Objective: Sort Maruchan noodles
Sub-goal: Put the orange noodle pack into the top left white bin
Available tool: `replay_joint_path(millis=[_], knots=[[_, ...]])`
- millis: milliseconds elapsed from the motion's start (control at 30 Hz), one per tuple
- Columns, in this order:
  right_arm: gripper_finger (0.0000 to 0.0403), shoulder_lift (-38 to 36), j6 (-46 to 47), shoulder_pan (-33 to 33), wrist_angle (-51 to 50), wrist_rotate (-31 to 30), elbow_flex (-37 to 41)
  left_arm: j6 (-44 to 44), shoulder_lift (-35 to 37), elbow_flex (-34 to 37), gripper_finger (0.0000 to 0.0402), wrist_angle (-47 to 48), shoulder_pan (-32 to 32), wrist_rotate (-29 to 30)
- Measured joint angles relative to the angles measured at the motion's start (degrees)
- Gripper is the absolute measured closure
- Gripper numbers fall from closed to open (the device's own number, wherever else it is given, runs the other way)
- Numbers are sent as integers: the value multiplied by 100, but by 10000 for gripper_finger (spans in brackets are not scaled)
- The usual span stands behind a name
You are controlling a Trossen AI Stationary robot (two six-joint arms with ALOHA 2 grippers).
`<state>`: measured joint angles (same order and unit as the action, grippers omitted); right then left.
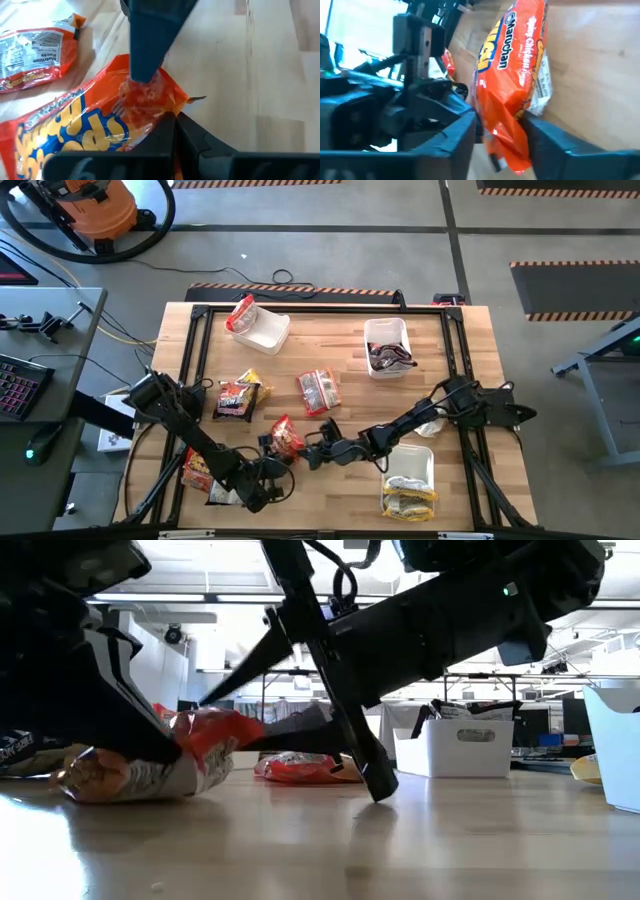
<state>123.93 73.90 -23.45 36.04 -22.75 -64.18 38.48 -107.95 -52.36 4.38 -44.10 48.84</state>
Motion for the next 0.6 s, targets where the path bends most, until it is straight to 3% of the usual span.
replay_joint_path(millis=[233,400,600], knots=[[387,3,-1143,-1,-299,-62,-14,33,504,-9,387,457,-193,28],[390,8,-2064,69,-273,214,-4,119,1292,-11,376,1352,-282,-289],[400,-6,-3564,141,-345,244,-32,870,2426,-11,369,2547,-115,-738]])
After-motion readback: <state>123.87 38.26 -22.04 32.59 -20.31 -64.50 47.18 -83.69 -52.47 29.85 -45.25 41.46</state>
